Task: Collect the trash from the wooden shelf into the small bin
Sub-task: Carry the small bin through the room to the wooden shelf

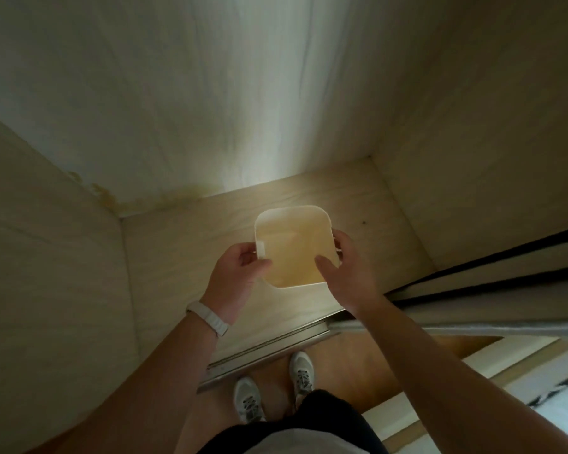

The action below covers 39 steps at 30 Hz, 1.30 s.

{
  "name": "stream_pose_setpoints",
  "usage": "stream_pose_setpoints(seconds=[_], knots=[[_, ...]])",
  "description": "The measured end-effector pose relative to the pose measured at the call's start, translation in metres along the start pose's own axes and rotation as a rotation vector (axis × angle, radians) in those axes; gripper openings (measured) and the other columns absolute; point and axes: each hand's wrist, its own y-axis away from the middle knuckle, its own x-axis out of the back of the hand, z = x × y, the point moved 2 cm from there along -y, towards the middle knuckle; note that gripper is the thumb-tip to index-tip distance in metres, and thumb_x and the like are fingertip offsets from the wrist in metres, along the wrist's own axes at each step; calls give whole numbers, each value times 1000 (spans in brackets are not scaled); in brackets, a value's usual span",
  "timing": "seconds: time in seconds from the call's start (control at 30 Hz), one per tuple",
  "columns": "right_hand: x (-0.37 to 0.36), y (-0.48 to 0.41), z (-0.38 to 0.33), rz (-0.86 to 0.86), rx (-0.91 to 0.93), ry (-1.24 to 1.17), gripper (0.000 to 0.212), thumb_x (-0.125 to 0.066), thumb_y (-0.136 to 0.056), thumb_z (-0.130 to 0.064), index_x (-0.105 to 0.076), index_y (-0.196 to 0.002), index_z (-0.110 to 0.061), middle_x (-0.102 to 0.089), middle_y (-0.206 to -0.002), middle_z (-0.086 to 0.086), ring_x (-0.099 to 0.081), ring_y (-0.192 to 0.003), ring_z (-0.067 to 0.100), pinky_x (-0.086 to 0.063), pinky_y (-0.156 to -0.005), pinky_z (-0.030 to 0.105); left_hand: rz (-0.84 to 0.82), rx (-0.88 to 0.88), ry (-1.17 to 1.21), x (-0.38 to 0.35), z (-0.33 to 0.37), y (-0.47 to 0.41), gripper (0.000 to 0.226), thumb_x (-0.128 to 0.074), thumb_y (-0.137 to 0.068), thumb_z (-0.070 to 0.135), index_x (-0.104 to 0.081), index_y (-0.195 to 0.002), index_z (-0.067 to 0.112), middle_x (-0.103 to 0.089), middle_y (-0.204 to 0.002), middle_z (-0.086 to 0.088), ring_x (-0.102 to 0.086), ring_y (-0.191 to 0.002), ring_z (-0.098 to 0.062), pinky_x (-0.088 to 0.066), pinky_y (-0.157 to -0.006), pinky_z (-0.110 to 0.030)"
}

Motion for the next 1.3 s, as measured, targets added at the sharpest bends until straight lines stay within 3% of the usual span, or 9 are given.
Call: stream_pose_setpoints(seconds=[0.1, 0.2, 0.3, 0.43, 0.57, 0.73, 0.97, 1.17, 1.3], knots=[[8, 16, -11, -1, 28, 38, 61, -64, -84, -31, -43, -140, -33, -54, -125, -17, -53, -107, 2, -41, -85, 19, -19, -40, 37, 4, 8, 18, 29, -68, -82, -1, -69, -109, 8, -79, -90, -3, -75, -83, -15, -58, -68, -25], [15, 31, -21, -51, 52, 10, 64, -65, -85, -30, -38, -143, -37, -53, -129, -14, -52, -112, 5, -43, -90, 27, -20, -37, 71, 8, 12, 34, 35, -69, -82, 0, -65, -117, 6, -77, -103, -10, -74, -93, -22, -60, -80, -35], [18, 42, -29, -104, 94, 11, 65, -65, -84, -31, -38, -143, -40, -54, -129, -13, -53, -114, 9, -48, -95, 35, 17, -33, 125, 12, 13, 51, 34, -68, -83, -1, -65, -116, 5, -76, -104, -11, -74, -91, -21, -59, -76, -32], [16, 45, -38, -184, 181, 45, 67, -62, -74, -49, -37, -137, -52, -54, -122, -30, -54, -110, 0, -50, -83, 25, 93, -65, 160, 16, 13, 68, 27, -69, -83, 1, -67, -108, 10, -79, -90, -2, -75, -87, -20, -61, -78, -35], [19, 40, -41, -281, 250, -4, 66, -63, -72, -46, -37, -131, -57, -51, -113, -45, -55, -103, -12, -49, -75, 15, 200, -86, 188, 10, 12, 86, 23, -67, -85, 0, -67, -103, 13, -77, -86, 0, -74, -84, -17, -60, -80, -37], [26, 36, -40, -443, 334, 11, 64, -65, -76, -34, -38, -132, -51, -50, -113, -44, -54, -105, -11, -49, -76, 15, 377, -66, 269, -8, -1, 114, 22, -66, -85, 0, -66, -105, 10, -77, -85, 1, -73, -84, -16, -60, -80, -34], [18, 46, -23, -682, 385, 22, 64, -66, -84, -19, -39, -139, -38, -50, -121, -23, -50, -104, -6, -45, -73, 16, 630, -49, 400, -33, -37, 170, 22, -64, -86, -1, -67, -108, 4, -72, -97, -11, -70, -86, -18, -57, -70, -25], [-6, 86, -22, -918, 412, 74, 54, -62, -76, -34, -42, -122, -54, -52, -114, -31, -55, -92, -14, -47, -63, 14, 847, -20, 514, -39, -75, 239, 16, -66, -87, 2, -65, -102, 5, -69, -109, -20, -67, -101, -34, -55, -95, -48], [-34, 121, -31, -1068, 451, 107, 50, -61, -73, -36, -43, -111, -62, -55, -112, -29, -55, -88, -17, -46, -56, 6, 971, -51, 604, -29, -98, 285, 17, -66, -88, 3, -65, -105, 4, -76, -98, -10, -75, -88, -22, -61, -77, -32]])
